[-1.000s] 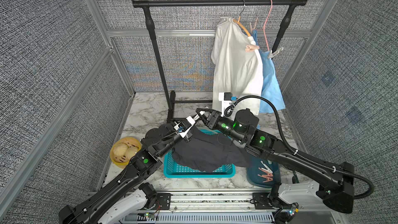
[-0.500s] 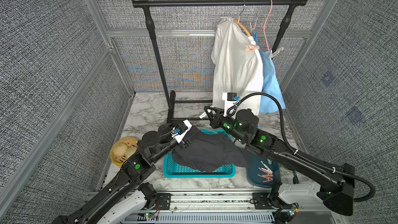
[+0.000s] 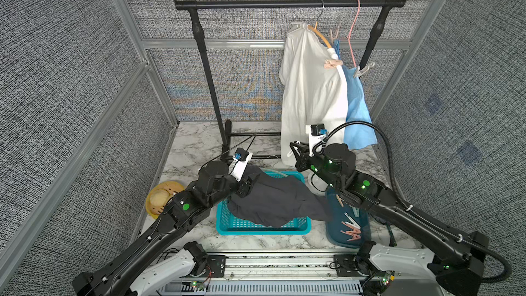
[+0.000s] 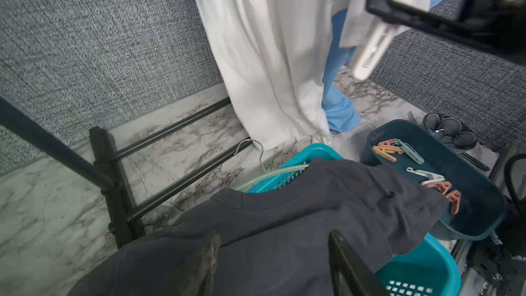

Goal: Use clothespins to secure the t-shirt on both sides of the hanger
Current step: Pick up the hanger from the basket.

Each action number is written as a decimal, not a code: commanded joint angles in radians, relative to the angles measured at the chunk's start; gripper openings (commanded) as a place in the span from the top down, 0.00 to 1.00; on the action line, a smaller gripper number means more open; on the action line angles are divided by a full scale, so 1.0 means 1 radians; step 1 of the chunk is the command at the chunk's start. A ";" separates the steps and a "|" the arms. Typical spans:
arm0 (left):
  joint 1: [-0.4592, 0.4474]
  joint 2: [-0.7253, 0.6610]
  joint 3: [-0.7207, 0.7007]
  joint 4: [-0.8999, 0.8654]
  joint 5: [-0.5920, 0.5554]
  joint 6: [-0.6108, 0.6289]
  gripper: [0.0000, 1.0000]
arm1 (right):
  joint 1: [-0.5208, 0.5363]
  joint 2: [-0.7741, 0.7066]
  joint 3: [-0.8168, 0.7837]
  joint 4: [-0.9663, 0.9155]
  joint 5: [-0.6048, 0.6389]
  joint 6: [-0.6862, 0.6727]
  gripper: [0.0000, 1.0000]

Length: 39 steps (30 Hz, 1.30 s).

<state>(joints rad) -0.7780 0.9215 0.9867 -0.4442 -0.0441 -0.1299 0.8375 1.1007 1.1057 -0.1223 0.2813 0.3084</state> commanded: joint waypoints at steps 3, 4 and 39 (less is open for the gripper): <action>0.000 0.166 0.123 -0.090 -0.016 -0.096 0.41 | -0.002 -0.117 -0.049 -0.151 0.077 0.007 1.00; 0.000 0.196 0.145 -0.094 -0.017 -0.108 0.41 | -0.001 -0.139 -0.058 -0.171 0.084 0.013 1.00; 0.002 1.101 0.831 -0.393 -0.009 -0.436 0.52 | -0.002 -0.344 -0.265 -0.330 0.097 0.219 1.00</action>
<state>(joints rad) -0.7773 1.9888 1.7950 -0.8764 -0.0498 -0.5659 0.8356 0.7605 0.8444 -0.4873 0.3836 0.5205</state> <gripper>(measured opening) 0.486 0.124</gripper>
